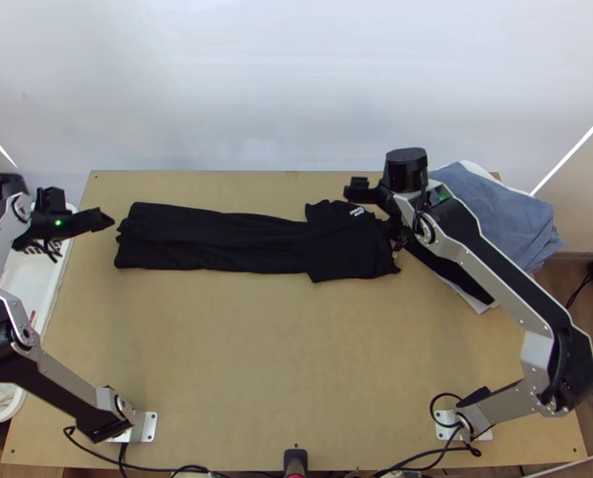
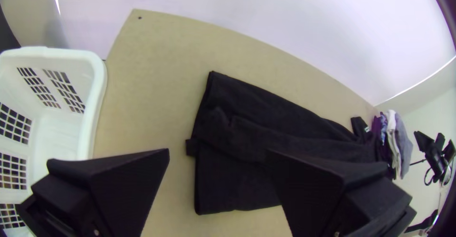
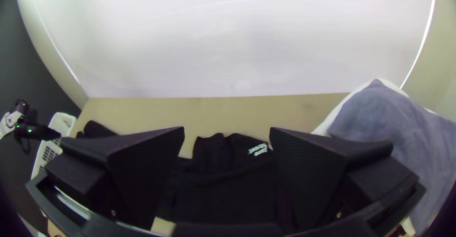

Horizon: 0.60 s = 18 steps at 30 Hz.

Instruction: Fold the t-shirt

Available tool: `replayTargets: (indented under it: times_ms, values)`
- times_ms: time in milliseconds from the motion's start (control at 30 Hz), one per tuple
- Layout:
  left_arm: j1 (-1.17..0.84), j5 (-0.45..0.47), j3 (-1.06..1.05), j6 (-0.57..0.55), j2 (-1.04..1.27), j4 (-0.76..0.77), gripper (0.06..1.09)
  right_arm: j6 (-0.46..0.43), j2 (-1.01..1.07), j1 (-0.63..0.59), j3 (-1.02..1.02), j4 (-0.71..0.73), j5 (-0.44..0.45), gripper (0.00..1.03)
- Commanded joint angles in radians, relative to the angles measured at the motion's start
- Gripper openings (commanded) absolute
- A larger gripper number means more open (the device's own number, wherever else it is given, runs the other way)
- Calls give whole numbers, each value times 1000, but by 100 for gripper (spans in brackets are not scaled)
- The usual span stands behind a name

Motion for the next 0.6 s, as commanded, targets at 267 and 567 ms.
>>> replayTargets:
  times_ms: [267,567]
  values:
    - [115,323,-58,29,164,-10,104,426,-33,-65,124,-167,-793,83]
    - [86,352,-29,39,249,58,104,489,-33,-131,130,-142,-933,83]
